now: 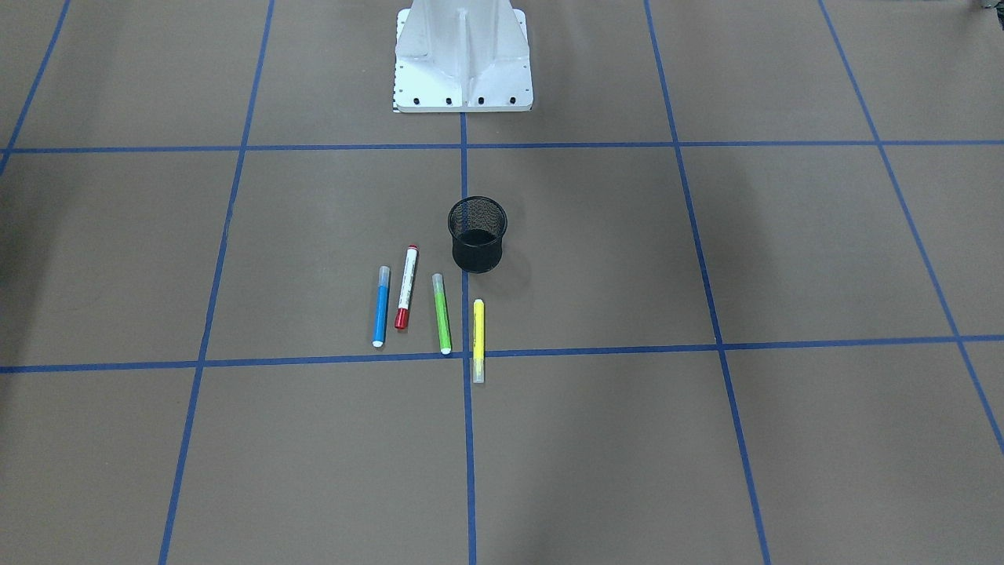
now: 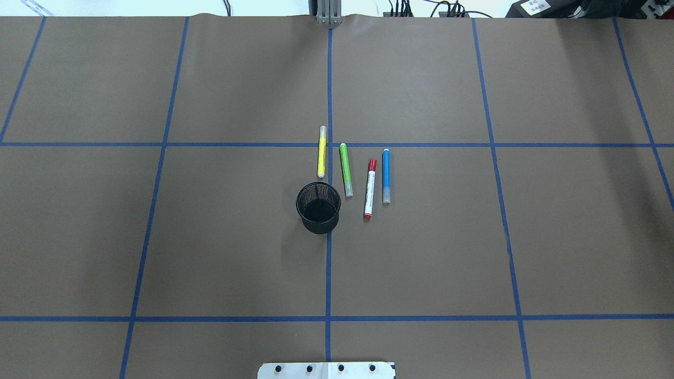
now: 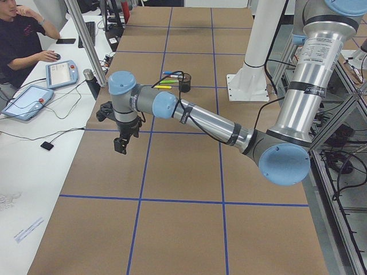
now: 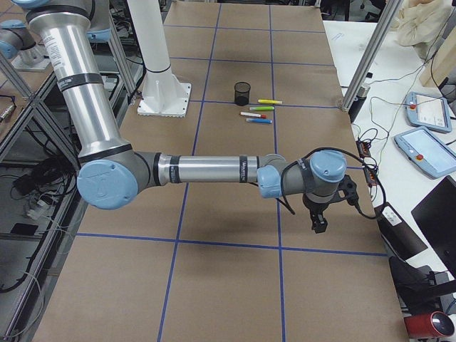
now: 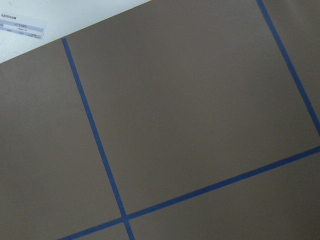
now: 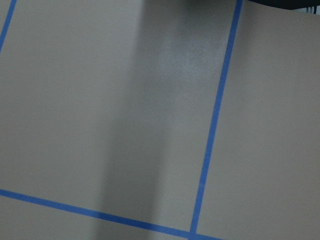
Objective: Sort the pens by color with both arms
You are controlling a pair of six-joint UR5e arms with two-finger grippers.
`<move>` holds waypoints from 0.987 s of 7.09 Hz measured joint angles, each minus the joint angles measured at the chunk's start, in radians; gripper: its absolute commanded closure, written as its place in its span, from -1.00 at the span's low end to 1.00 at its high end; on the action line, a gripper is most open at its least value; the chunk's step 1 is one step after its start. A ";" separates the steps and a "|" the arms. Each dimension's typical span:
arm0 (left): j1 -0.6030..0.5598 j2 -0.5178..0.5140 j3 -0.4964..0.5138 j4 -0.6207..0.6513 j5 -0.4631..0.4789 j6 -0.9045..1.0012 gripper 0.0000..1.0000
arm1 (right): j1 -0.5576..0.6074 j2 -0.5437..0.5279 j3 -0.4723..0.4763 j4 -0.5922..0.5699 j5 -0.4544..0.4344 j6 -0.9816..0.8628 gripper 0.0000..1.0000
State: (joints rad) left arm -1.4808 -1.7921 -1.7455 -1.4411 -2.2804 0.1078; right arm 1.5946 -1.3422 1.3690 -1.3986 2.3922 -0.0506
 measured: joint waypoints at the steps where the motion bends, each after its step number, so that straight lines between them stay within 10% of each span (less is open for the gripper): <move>1: -0.005 0.047 -0.039 -0.001 -0.001 0.001 -0.97 | 0.022 -0.041 0.029 -0.001 -0.001 -0.011 -0.98; 7: -0.042 0.142 -0.086 0.016 -0.027 -0.012 -0.98 | 0.061 -0.112 0.054 -0.022 0.009 -0.019 -0.98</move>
State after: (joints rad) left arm -1.5227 -1.6496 -1.8319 -1.4253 -2.3077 0.0960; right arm 1.6555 -1.4545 1.4229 -1.4202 2.4016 -0.0696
